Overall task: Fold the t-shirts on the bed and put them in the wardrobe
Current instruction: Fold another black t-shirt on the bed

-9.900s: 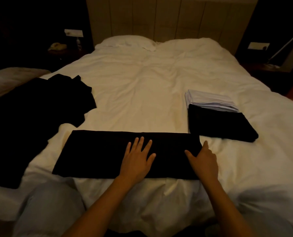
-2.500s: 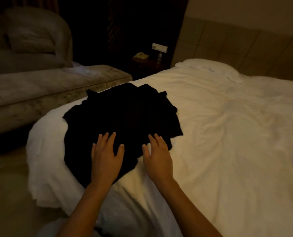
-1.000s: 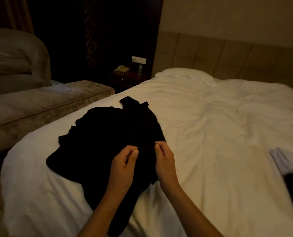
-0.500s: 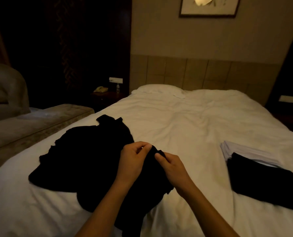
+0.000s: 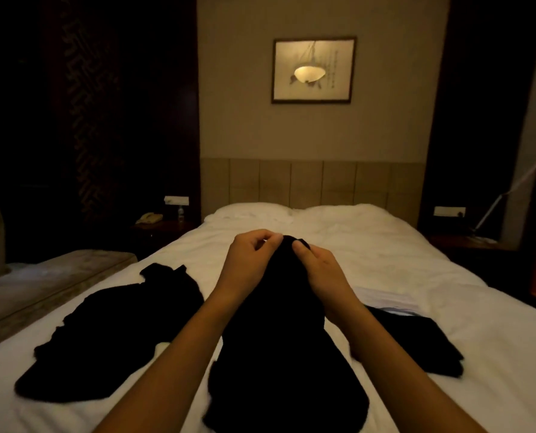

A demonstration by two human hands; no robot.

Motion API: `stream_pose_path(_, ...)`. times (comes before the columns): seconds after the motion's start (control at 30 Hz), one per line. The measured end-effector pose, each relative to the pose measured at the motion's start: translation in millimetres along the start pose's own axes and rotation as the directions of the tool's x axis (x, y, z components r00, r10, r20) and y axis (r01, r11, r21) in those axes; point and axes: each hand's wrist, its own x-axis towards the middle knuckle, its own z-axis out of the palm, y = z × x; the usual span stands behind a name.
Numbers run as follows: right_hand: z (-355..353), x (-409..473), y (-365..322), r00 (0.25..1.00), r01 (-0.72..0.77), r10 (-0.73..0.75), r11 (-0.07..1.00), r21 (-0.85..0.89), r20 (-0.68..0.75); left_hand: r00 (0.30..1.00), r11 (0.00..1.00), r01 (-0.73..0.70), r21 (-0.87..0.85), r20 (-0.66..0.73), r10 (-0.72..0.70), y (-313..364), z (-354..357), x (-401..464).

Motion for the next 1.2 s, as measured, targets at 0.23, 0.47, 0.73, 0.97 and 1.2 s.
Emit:
stream_pose_path(0.23, -38.9, 8.6, -80.4, 0.993, 0.008, -0.005, 1.000, 0.028, -0.119, 0.991, 0.997, 0.047, -0.065, 0.125, -0.039, 65.0, 10.5, 12.7)
stream_pose_path(0.47, -72.4, 24.9, -142.7, 0.970, 0.041, -0.023, 0.997, 0.071, -0.242, 0.947, 0.979, 0.151, -0.137, 0.306, -0.103, 103.1, 15.9, 15.9)
stream_pose_path(0.73, -110.0, 38.5, -189.5, 0.956, 0.086, -0.103, 0.993, -0.076, -0.276, 0.928, 0.971, 0.185, -0.149, 0.352, -0.123, 127.6, -8.2, 32.3)
stream_pose_path(0.97, -134.7, 34.1, -190.3, 0.985, 0.032, -0.038, 0.999, -0.041, -0.168, 0.968, 0.957, 0.184, -0.225, 0.210, -0.137, 175.8, -48.5, 63.3)
stream_pose_path(1.2, -122.4, 27.4, -184.9, 0.995, 0.101, -0.101, 0.993, -0.065, 0.004, 0.980, 0.951, 0.197, -0.238, 0.021, -0.198, 210.3, -46.3, 82.3)
